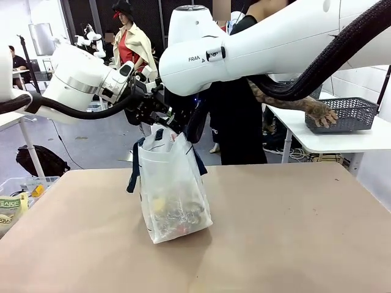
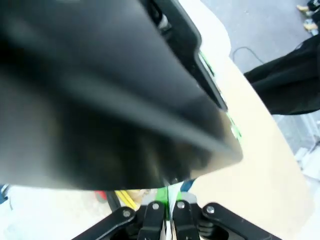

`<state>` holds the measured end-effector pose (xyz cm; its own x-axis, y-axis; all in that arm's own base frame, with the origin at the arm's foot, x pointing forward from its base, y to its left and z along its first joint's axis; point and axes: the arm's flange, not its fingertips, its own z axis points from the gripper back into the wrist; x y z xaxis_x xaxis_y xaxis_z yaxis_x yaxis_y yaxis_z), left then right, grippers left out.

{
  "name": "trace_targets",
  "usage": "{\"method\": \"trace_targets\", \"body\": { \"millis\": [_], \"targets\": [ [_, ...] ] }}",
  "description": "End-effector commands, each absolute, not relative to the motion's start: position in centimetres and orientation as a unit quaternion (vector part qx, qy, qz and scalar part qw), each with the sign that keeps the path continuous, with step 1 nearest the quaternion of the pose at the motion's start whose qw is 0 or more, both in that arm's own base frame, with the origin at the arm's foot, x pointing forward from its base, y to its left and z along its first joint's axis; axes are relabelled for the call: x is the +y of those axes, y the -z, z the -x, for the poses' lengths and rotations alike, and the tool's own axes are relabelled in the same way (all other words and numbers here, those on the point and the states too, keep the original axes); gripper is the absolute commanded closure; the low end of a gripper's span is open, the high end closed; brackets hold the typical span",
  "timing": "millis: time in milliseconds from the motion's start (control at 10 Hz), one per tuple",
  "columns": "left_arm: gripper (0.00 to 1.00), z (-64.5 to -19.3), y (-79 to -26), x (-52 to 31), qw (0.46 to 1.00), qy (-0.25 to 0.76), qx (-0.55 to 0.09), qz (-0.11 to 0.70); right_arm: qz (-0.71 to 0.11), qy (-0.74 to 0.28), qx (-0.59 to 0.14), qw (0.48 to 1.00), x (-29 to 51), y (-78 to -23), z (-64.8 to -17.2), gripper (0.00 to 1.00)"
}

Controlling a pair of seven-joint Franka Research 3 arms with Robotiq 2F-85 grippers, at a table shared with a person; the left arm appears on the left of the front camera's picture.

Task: Transfer purchased items from the store into the shopping bag.
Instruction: Move the Reusable shopping bag to the right side of the table.

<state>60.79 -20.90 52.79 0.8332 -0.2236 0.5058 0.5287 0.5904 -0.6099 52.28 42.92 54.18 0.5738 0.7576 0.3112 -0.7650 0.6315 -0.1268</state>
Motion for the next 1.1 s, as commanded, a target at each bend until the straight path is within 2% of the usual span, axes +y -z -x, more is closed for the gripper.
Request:
{"method": "trace_targets", "body": {
  "millis": [0,300,600,700,800,900,1000],
  "targets": [
    [0.42,-59.4,-53.9,-21.0,0.893,0.182,-0.213,0.353,-0.028,-0.418,-0.181,0.89,42.2,-54.5,-52.2,1.0],
    [0.42,-58.0,-55.5,-20.5,0.921,0.121,-0.231,0.288,-0.03,-0.416,-0.183,0.891,42.0,-54.3,-52.2,1.0],
    [0.42,-57.2,-56.0,-20.1,0.931,0.105,-0.234,0.261,-0.028,-0.417,-0.182,0.89,42.0,-54.1,-52.2,1.0],
    [0.39,-57.0,-56.0,-20.1,0.939,0.084,-0.233,0.24,-0.028,-0.417,-0.181,0.89,42.0,-54.0,-52.2,1.0],
    [0.25,-56.8,-56.1,-20.1,0.94,0.085,-0.227,0.24,-0.028,-0.414,-0.18,0.892,42.0,-54.0,-52.3,1.0],
    [0.05,-56.7,-56.1,-20.0,0.944,0.065,-0.234,0.225,-0.027,-0.414,-0.18,0.892,42.0,-54.0,-52.3,1.0],
    [0.02,-56.8,-56.1,-20.0,0.946,0.067,-0.233,0.215,-0.027,-0.413,-0.179,0.892,41.9,-54.0,-52.4,1.0]
  ]
}}
